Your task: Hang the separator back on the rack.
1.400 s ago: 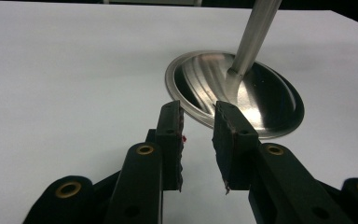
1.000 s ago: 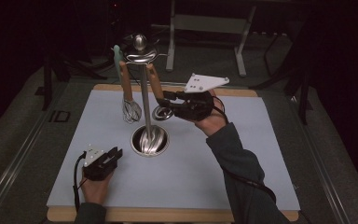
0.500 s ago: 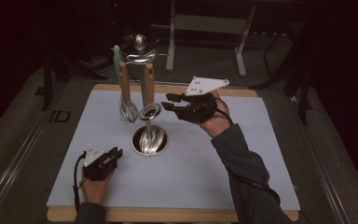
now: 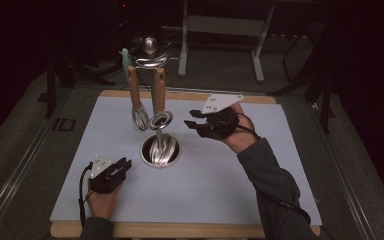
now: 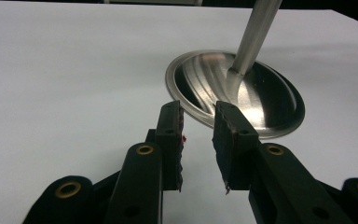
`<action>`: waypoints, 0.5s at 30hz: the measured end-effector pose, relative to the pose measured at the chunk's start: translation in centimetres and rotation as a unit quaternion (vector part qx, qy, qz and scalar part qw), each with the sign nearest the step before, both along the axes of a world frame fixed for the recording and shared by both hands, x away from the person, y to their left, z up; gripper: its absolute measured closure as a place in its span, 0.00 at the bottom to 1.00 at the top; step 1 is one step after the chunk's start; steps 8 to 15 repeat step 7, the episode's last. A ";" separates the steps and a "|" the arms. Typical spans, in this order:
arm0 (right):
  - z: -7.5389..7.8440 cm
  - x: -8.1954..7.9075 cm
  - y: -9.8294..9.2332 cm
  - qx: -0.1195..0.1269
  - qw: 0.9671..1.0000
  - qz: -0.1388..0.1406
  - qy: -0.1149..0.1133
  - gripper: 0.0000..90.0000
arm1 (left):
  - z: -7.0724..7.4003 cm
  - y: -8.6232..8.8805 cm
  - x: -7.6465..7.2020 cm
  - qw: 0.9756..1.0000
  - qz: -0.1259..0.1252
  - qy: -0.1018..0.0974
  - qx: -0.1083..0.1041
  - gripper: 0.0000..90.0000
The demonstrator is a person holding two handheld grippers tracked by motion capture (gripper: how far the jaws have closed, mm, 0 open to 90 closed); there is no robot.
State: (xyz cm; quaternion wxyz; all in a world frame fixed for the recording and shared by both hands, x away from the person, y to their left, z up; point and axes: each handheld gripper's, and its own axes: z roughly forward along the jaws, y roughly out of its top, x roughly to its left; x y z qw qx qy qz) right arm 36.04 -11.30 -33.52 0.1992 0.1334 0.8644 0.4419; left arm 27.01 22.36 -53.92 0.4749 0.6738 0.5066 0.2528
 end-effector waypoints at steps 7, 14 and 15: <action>-2.2 -0.1 -1.9 -0.026 0.999 -0.023 0.012 0.66 | 0.0 0.0 0.0 1.000 0.000 0.001 0.000 0.80; -2.2 -0.1 -1.9 -0.026 0.999 -0.023 0.012 0.66 | 0.0 0.0 0.0 1.000 0.000 0.001 0.000 0.80; -2.2 -0.1 -1.9 -0.026 0.999 -0.023 0.012 0.66 | 0.0 0.0 0.0 1.000 0.000 0.001 0.000 0.80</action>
